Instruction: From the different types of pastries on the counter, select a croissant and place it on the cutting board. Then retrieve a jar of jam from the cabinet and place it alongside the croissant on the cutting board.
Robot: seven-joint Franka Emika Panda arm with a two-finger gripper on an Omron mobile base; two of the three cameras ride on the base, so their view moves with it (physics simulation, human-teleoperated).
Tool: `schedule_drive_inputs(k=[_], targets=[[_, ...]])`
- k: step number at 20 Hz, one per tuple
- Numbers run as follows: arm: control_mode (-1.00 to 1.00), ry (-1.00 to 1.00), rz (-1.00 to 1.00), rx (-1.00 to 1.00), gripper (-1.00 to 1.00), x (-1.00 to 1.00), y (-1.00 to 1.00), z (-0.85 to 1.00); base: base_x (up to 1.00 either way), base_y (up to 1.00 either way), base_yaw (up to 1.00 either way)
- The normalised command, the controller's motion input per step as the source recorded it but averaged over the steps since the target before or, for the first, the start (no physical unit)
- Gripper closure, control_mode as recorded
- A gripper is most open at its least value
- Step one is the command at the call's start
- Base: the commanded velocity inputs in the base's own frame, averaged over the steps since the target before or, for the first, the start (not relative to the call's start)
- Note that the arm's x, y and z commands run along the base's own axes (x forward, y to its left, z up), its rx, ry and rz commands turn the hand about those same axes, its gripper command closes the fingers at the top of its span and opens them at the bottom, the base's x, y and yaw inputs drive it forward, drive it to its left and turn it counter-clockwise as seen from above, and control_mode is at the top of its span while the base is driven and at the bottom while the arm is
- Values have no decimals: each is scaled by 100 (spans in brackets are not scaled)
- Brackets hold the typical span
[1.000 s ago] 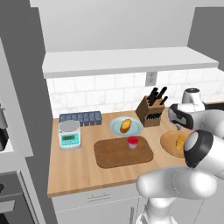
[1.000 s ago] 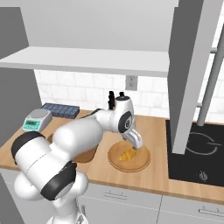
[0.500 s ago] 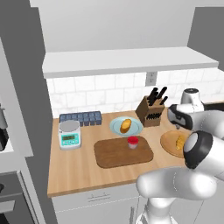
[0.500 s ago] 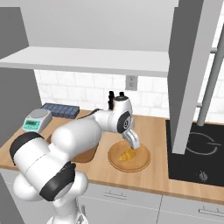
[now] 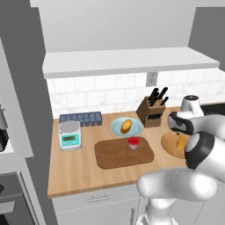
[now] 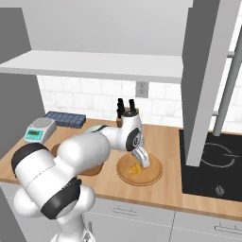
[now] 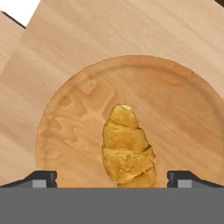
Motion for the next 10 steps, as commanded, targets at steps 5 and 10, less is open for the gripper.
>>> schedule_drive_inputs(k=[5, 10], targets=[[-100, -1, 0, 0, -100, 0, 2, -19, 0, 0, 0], [-100, 0, 0, 0, -100, 1, 2, -17, 0, 0, 0]])
